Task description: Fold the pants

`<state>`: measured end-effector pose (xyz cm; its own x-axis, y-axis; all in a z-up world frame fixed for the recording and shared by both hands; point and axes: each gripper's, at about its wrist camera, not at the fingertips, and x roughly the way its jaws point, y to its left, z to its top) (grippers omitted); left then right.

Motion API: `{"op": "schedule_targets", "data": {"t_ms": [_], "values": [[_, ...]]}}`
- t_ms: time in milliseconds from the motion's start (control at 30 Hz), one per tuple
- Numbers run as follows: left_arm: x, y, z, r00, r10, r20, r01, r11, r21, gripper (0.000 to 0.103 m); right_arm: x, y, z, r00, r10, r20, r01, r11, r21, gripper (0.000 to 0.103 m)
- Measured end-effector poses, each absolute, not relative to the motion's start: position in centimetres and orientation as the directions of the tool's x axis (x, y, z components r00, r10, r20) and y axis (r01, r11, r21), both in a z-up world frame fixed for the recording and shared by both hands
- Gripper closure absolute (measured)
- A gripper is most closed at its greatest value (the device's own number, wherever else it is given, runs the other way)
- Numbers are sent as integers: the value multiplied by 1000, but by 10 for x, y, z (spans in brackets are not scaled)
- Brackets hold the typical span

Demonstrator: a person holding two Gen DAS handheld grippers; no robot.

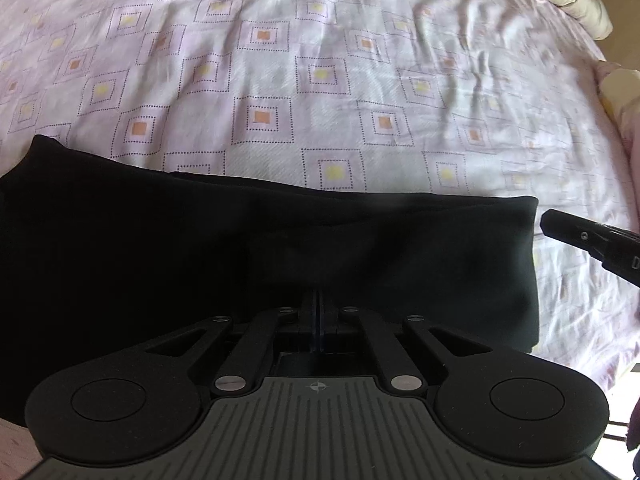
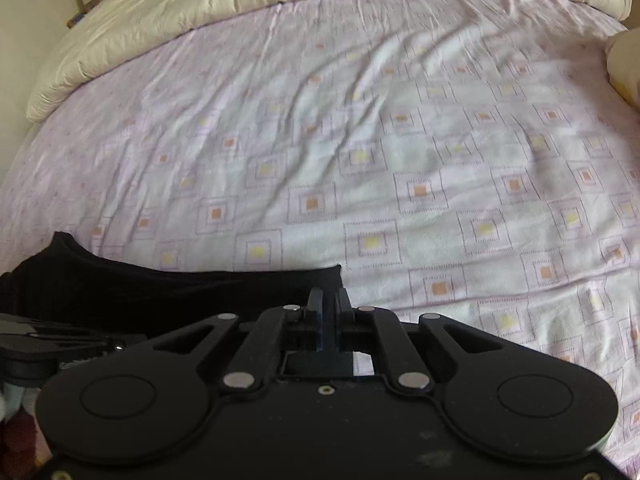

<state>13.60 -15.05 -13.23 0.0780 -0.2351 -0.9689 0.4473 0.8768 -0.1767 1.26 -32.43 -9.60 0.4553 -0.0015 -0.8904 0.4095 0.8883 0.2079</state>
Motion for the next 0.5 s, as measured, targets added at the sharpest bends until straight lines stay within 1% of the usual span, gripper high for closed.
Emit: {"op": "schedule_targets", "data": {"t_ms": [67, 133, 233, 300, 367, 500], "values": [[138, -150, -133, 72, -236, -969, 452, 874, -180, 101, 20, -321, -98, 451, 54, -891, 379, 892, 246, 95], [138, -151, -133, 70, -237, -969, 460, 870, -179, 101, 28, -318, -108, 418, 75, -905, 365, 899, 244, 95], [139, -150, -134, 68, -242, -968, 463, 867, -184, 101, 40, -320, -128, 367, 60, -928, 372, 905, 206, 97], [141, -150, -134, 65, -246, -967, 460, 867, -190, 101, 46, -327, -140, 354, 63, -933, 404, 889, 213, 103], [142, -150, -134, 64, -251, -966, 457, 868, -195, 101, 50, -334, -144, 355, 73, -932, 420, 878, 229, 103], [140, -147, -130, 64, -255, -965, 455, 868, -199, 101, 53, -334, -138, 353, 76, -932, 394, 892, 222, 103]]}}
